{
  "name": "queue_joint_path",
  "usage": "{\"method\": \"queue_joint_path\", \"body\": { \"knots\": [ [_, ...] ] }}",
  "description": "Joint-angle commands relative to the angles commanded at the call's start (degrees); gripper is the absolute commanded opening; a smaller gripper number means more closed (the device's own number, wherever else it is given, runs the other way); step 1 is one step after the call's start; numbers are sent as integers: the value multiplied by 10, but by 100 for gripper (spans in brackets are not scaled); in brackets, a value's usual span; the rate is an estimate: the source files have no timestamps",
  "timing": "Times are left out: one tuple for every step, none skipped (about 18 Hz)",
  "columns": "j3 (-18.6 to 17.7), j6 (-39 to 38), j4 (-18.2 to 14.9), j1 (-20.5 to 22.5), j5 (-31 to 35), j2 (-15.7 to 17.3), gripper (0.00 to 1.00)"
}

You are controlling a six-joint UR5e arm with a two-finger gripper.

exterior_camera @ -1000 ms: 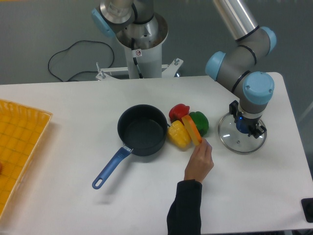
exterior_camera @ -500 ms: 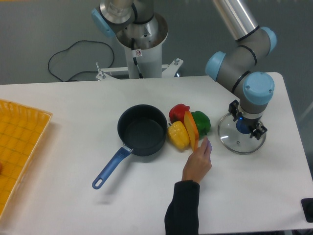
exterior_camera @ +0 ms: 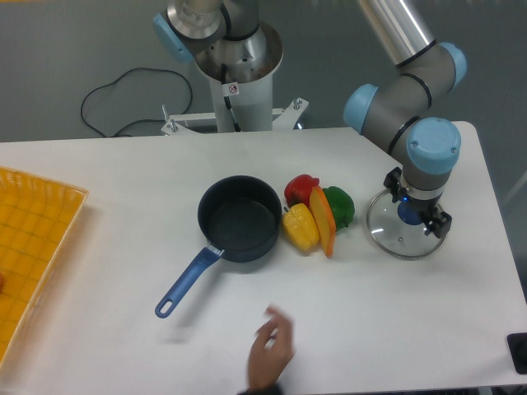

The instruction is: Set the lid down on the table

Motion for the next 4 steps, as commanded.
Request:
{"method": "queue_joint_path", "body": {
  "knots": [
    [1,0,0,-4,-1,3,100],
    [1,0,0,-5,-2,7,100],
    [1,0,0,-6,-2,12,100],
    [-1,0,-1,-7,-2,18,100]
  ]
}}
